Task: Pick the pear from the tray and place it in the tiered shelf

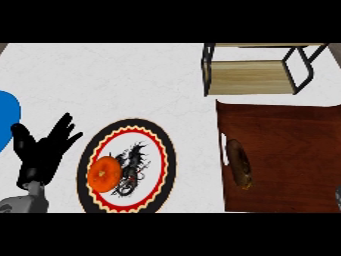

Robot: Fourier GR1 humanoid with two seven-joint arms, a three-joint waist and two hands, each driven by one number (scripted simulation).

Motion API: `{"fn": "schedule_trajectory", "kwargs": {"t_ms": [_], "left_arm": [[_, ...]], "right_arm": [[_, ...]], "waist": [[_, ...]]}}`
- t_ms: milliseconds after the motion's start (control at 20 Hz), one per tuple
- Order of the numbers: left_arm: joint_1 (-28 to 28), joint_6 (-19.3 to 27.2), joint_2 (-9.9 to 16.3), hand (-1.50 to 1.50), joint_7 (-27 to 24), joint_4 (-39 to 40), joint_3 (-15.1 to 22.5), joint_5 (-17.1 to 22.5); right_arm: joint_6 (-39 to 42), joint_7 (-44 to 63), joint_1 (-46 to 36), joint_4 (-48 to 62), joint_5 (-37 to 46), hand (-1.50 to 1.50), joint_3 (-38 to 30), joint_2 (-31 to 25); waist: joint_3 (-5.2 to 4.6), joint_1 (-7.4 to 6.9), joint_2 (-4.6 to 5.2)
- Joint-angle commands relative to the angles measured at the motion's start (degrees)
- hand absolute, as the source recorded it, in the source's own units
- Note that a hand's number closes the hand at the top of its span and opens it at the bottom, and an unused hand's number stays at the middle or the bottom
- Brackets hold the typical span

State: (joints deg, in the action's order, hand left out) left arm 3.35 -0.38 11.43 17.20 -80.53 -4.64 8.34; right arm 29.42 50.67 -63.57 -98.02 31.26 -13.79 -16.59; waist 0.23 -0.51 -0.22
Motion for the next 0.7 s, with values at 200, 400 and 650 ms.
{"fn": "schedule_trajectory", "kwargs": {"t_ms": [200, 400, 650], "left_arm": [[0.0, -2.7, 0.7, 0.00, -1.4, 6.0, -1.0, 0.4], [-0.4, 0.6, -0.4, 0.00, 3.1, -0.7, 0.0, -0.5], [1.7, 2.0, -2.4, 0.00, 3.1, 0.9, 2.1, -2.6]], "right_arm": [[-1.3, -5.9, -9.6, 18.1, 0.2, 1.50, -3.6, -8.2], [-1.9, -13.5, -9.2, 27.2, 1.0, 1.50, -2.6, -10.5], [-4.7, -22.1, -11.1, 37.0, 4.1, 1.50, 0.3, -12.0]], "waist": [[-0.30, -0.14, 0.44], [-0.24, -0.61, 0.44], [-0.26, -0.66, 0.64]]}}
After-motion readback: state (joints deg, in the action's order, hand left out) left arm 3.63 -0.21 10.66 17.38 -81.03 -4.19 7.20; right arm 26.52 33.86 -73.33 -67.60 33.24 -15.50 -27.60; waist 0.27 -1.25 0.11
